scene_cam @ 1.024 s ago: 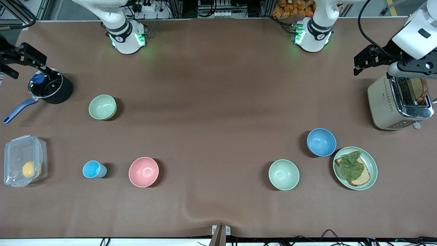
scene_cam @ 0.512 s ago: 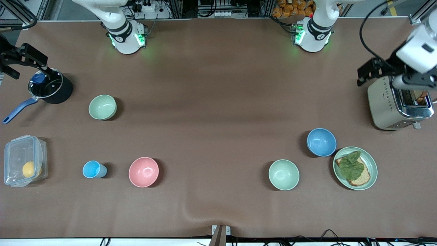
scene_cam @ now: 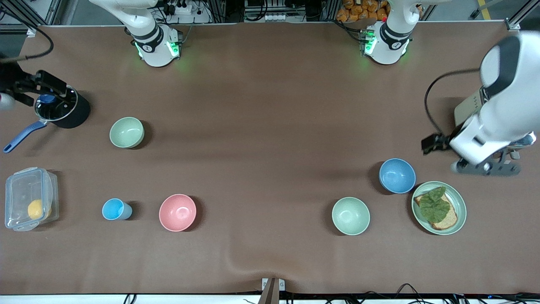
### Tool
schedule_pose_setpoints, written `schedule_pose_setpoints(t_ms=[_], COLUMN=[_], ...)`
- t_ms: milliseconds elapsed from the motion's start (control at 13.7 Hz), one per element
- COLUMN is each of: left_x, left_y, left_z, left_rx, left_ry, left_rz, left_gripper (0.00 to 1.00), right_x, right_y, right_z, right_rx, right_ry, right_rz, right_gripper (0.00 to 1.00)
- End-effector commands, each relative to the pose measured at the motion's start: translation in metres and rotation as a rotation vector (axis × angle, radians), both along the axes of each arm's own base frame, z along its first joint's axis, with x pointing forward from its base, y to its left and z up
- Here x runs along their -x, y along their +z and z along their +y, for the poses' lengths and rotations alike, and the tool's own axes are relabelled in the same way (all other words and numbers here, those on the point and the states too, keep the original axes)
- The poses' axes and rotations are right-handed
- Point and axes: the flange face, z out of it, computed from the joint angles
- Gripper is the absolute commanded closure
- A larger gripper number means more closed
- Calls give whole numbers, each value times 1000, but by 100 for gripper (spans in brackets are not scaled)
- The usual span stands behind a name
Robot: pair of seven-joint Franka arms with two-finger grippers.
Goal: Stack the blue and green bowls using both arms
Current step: 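Reach the right gripper to the green bowl while the left gripper reaches the blue bowl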
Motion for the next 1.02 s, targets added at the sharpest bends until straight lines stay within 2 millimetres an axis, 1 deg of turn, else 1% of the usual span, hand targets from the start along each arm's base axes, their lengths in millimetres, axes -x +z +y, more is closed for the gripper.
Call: schedule_pose_setpoints(t_ms=[0,73,146,220,293,366,439,512,659,732,805,878,951], left_x=[-20,-22,-24,-23,-20,-16,-10,-4,5,10,16,20,19], left_y=[-33,-43,-58,-69,-83,-96,-109,-120,-142,-158,-171,-178,-186], left_z=[7,18,28,28,28,28,28,30,37,38,39,45,53], left_rx=[-22,-20,-20,-22,-27,-29,-32,-33,-31,-28,-26,-23,-21], left_ry=[14,31,48,48,49,49,46,47,54,52,52,60,72], left_rz=[-8,5,30,48,75,93,106,118,120,113,110,107,101], left_gripper=[0,0,0,0,0,0,0,0,0,0,0,0,0], right_x=[-9,-22,-32,-34,-39,-41,-41,-37,-23,-20,-20,-19,-12], right_y=[-19,-44,-71,-82,-94,-101,-107,-125,-156,-170,-180,-189,-203], right_z=[-9,-12,-20,-31,-29,-25,-22,-24,-28,-32,-35,-40,-39], right_rx=[37,48,47,37,34,34,37,33,32,37,38,36,35], right_ry=[-8,-6,-9,-23,-18,-13,-21,-31,-37,-25,-17,-15,-15], right_rz=[47,91,150,172,188,202,208,226,177,151,151,152,149], right_gripper=[0,0,0,0,0,0,0,0,0,0,0,0,0])
